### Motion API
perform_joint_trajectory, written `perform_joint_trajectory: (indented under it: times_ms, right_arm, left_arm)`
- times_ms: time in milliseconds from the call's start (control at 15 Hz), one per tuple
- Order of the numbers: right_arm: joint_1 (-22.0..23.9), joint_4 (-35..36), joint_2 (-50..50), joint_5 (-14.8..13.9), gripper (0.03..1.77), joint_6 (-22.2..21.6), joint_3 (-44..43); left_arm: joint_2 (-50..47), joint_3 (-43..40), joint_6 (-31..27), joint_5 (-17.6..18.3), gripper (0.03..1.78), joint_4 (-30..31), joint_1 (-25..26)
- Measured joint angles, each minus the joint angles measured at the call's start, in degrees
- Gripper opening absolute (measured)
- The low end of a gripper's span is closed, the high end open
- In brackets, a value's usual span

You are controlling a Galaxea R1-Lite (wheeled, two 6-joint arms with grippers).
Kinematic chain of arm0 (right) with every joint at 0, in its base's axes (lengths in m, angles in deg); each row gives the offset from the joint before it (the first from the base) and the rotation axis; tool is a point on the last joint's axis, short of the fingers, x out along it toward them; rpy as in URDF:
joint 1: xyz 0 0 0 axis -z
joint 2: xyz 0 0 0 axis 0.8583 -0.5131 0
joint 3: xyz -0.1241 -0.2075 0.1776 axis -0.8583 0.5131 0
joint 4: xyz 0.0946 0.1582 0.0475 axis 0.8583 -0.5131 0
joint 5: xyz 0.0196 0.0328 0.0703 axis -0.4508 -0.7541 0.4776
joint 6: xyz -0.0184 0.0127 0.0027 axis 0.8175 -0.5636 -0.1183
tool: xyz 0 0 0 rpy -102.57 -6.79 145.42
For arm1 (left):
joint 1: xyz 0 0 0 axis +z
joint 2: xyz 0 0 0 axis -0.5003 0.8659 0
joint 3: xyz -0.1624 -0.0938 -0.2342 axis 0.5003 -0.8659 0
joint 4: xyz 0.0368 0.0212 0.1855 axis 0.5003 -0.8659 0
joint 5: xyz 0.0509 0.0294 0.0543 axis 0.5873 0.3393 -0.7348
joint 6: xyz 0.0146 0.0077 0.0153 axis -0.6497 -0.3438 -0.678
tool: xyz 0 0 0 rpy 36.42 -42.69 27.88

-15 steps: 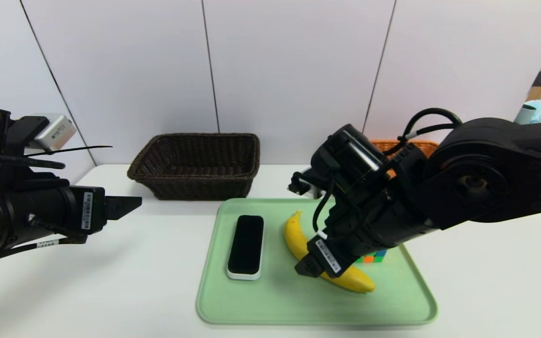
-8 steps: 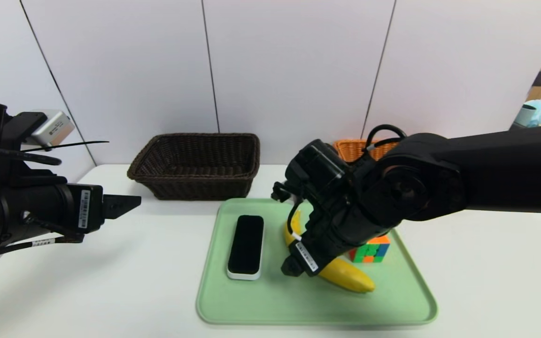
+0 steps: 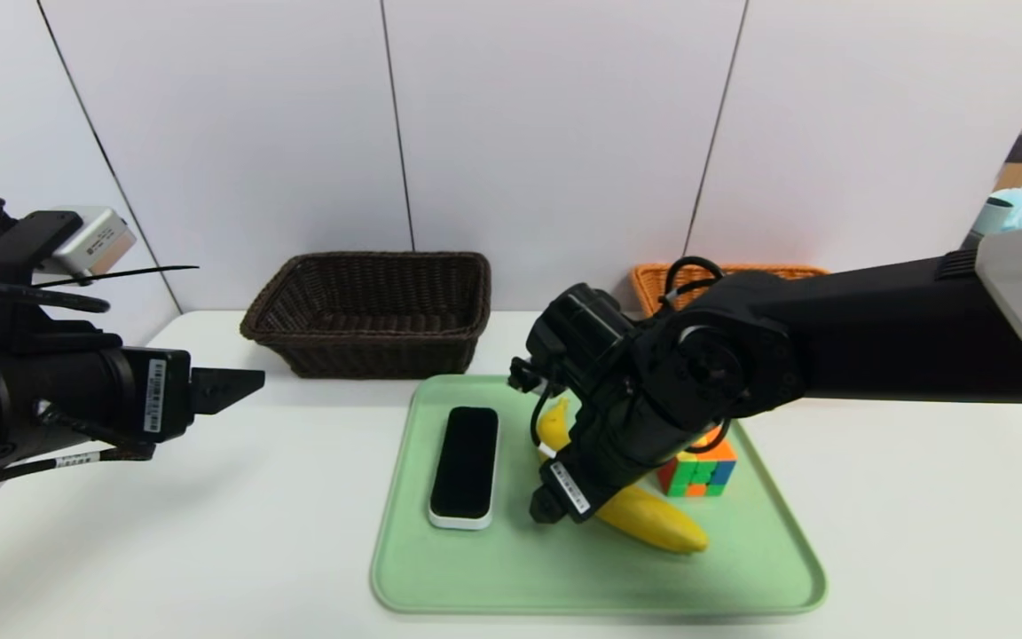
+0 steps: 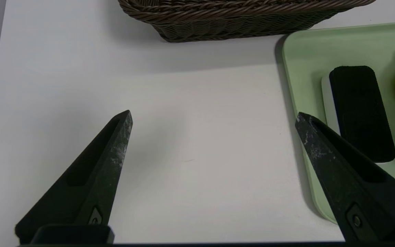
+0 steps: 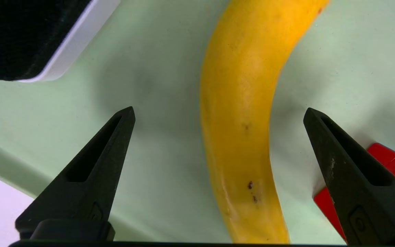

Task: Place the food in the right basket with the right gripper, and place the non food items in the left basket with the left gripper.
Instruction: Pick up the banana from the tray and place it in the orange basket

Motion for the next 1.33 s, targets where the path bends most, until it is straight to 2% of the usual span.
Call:
perform_joint_trajectory:
  times_ms: [733,1133,1333]
  right_arm:
    - [0.2,-0.4,-1.3,0.1,1.70,0.0,-1.7]
    - [0.7,-4.0,-1.3,0.8,1.69,0.1,-4.2]
    - [0.7,-5.0,-1.2,0.9,1.18,0.1,-4.5]
  left_arm:
    - [-0.1,0.1,0.6,0.1,1.69,0.1,-0.3]
    - [0.0,0.5,0.6,0.1,1.69,0.1,-0.4]
    - [0.1,1.1,0.6,0.1,1.69,0.1,-0.7]
